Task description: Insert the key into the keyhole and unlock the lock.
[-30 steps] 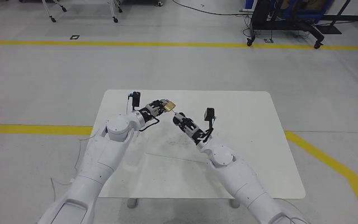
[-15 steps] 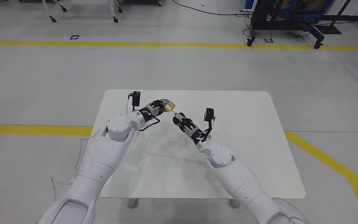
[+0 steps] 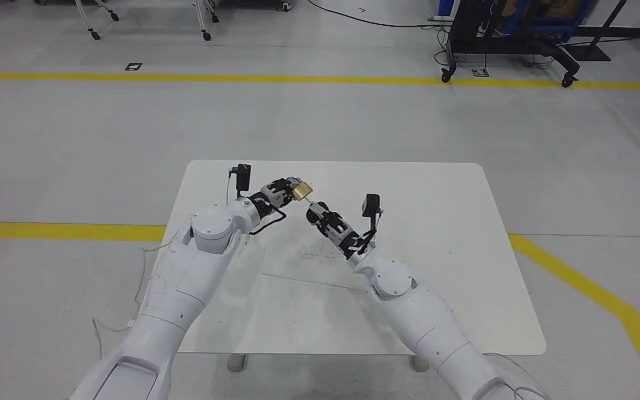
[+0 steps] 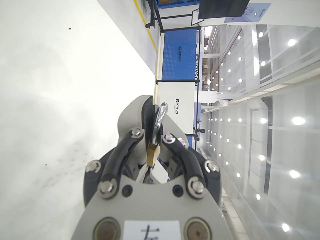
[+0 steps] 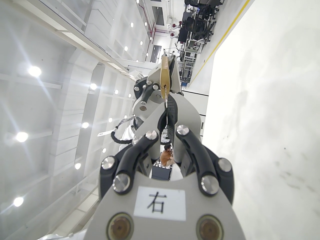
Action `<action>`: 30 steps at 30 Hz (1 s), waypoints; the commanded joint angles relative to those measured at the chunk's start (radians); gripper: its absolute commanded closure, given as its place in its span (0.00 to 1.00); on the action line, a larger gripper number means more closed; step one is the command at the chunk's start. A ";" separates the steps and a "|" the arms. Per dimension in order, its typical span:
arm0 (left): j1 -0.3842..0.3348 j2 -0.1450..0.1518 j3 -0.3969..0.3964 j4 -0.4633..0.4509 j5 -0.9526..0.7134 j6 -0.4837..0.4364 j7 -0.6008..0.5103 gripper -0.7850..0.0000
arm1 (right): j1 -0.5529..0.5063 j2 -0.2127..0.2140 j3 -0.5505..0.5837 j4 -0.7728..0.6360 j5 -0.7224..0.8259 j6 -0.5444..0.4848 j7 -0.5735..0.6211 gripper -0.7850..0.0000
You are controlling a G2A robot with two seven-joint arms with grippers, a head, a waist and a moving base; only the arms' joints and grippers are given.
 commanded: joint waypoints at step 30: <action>-0.016 -0.015 -0.011 0.044 -0.043 0.047 -0.015 1.00 | -0.011 -0.012 0.028 0.002 -0.064 -0.033 -0.018 1.00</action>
